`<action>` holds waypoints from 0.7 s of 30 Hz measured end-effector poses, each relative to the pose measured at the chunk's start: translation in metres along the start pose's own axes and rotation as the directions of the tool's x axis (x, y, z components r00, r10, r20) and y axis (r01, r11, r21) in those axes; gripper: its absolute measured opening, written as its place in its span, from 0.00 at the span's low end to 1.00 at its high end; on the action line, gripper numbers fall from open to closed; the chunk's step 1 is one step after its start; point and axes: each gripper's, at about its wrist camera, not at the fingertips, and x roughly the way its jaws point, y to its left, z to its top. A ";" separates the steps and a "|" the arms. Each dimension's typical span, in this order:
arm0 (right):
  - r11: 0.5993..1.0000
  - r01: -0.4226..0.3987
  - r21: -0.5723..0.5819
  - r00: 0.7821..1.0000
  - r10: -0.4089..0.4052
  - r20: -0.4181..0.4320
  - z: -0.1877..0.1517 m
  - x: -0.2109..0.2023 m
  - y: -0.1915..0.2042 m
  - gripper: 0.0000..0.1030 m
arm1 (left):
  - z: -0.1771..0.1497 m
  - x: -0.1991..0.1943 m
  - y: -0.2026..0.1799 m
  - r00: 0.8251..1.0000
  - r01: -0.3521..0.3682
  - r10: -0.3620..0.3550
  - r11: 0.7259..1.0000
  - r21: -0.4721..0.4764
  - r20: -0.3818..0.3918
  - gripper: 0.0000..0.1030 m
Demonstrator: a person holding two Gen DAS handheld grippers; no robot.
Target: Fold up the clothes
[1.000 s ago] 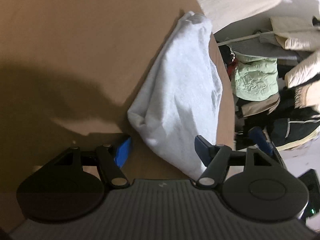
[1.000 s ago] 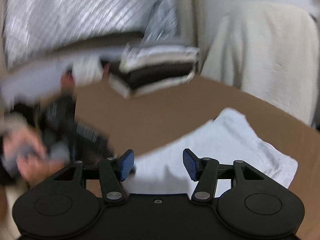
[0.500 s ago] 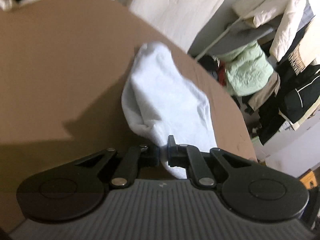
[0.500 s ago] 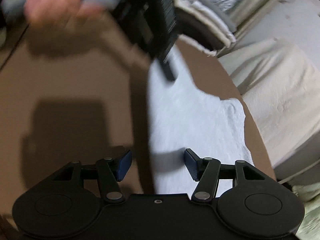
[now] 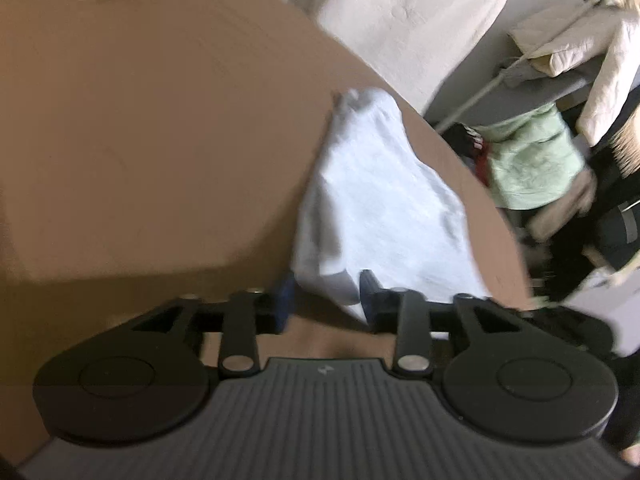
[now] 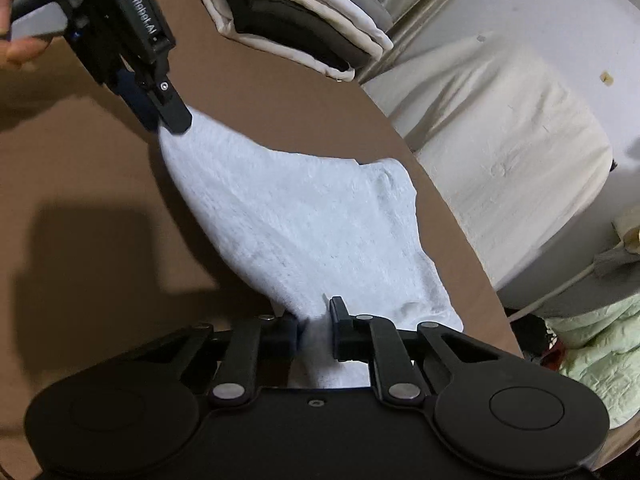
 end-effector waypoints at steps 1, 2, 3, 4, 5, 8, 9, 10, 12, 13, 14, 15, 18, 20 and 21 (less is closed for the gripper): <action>1.000 -0.007 0.014 1.000 0.007 -0.002 -0.001 0.001 -0.003 0.15 | -0.001 -0.005 -0.008 0.998 -0.048 0.045 0.995 0.082 0.039 0.40; 1.000 -0.013 0.029 1.000 0.013 -0.004 -0.002 0.002 -0.007 0.15 | -0.003 -0.011 -0.019 0.995 -0.074 0.061 0.982 0.173 0.079 0.46; 0.999 -0.020 0.043 1.000 0.020 -0.006 -0.003 0.003 -0.010 0.15 | -0.006 -0.015 -0.030 0.991 -0.094 0.064 0.960 0.265 0.119 0.49; 0.997 -0.029 0.065 1.000 0.029 -0.006 -0.002 0.004 -0.015 0.15 | -0.009 -0.020 -0.041 0.985 -0.116 0.062 0.928 0.354 0.159 0.58; 0.996 -0.038 0.086 0.999 0.039 -0.005 -0.001 0.005 -0.020 0.15 | -0.012 -0.024 -0.050 0.981 -0.119 0.042 0.900 0.419 0.188 0.70; 0.985 -0.067 0.161 0.998 0.066 0.010 -0.002 0.006 -0.034 0.15 | -0.023 -0.030 -0.067 0.975 -0.092 -0.033 0.839 0.536 0.218 0.81; 0.979 -0.073 0.188 0.997 0.072 0.016 -0.002 0.007 -0.039 0.15 | -0.026 -0.030 -0.070 0.976 -0.076 -0.051 0.829 0.554 0.210 0.81; 0.973 -0.080 0.215 0.997 0.077 0.023 -0.002 0.008 -0.044 0.15 | -0.029 -0.027 -0.072 0.979 -0.058 -0.063 0.823 0.565 0.193 0.81; 0.961 -0.098 0.258 0.995 0.093 0.028 -0.003 0.007 -0.048 0.16 | -0.035 -0.018 -0.073 0.985 -0.029 -0.074 0.813 0.582 0.153 0.81; 0.955 -0.109 0.276 0.994 0.104 0.031 -0.003 0.007 -0.050 0.16 | -0.038 -0.013 -0.073 0.988 -0.022 -0.073 0.805 0.593 0.136 0.81; 0.953 -0.117 0.278 0.993 0.113 0.031 -0.004 0.010 -0.051 0.16 | -0.044 -0.010 -0.073 0.990 -0.024 -0.065 0.794 0.608 0.123 0.81; 0.952 -0.125 0.280 0.992 0.121 0.032 -0.004 0.013 -0.052 0.16 | -0.050 -0.006 -0.075 0.990 -0.031 -0.063 0.771 0.636 0.124 0.81; 0.950 -0.148 0.275 0.989 0.143 0.038 -0.006 0.022 -0.053 0.16 | -0.066 0.006 -0.088 0.986 -0.068 -0.064 0.680 0.730 0.152 0.81; 0.949 -0.171 0.263 0.985 0.163 0.053 -0.006 0.026 -0.052 0.16 | -0.072 0.015 -0.099 0.983 -0.101 -0.060 0.618 0.780 0.175 0.81; 0.950 -0.181 0.254 0.983 0.172 0.059 -0.007 0.027 -0.052 0.16 | -0.073 0.019 -0.104 0.983 -0.107 -0.057 0.596 0.796 0.174 0.81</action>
